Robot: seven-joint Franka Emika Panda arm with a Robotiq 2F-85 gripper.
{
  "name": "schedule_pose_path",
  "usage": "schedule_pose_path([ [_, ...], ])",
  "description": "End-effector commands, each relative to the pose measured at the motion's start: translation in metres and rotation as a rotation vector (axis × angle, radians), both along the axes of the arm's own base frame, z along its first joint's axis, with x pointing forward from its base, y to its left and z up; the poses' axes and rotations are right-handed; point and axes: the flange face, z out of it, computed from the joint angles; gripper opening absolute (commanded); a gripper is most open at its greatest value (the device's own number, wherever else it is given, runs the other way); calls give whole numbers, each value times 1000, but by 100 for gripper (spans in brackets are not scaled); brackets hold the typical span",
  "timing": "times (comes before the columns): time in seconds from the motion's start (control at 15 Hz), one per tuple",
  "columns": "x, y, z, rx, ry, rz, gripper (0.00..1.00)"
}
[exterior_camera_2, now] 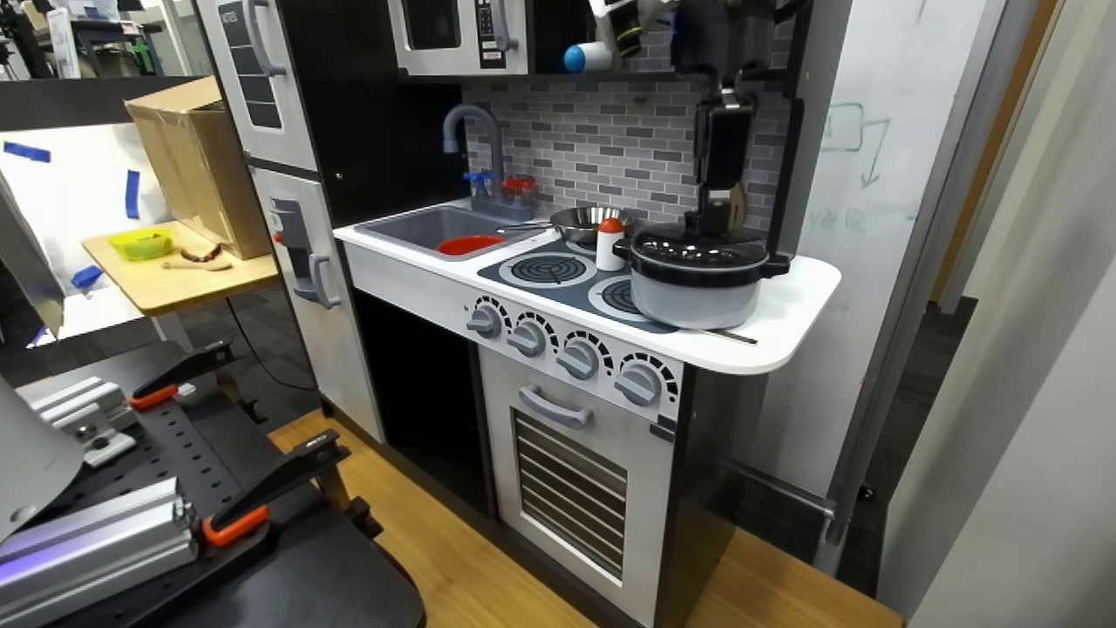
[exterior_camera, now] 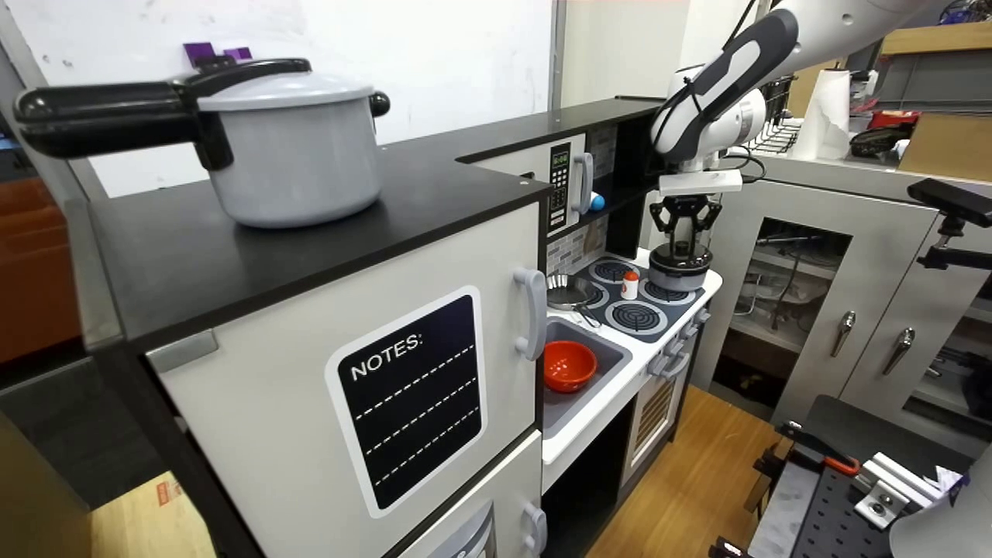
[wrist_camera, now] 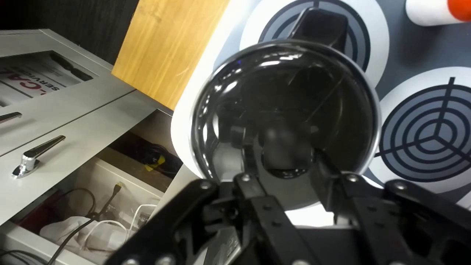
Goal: Use the black lid to cover the grey pot
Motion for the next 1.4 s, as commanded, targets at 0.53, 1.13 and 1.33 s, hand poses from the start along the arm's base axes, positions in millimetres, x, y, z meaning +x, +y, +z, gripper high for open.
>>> schedule_pose_path([
  [0.53, 1, 0, 0, 0, 2, 2, 85],
  [1.13, -9, 36, 24, -45, -61, 160, 100],
  [1.33, -24, 53, 35, -25, -85, 171, 100],
])
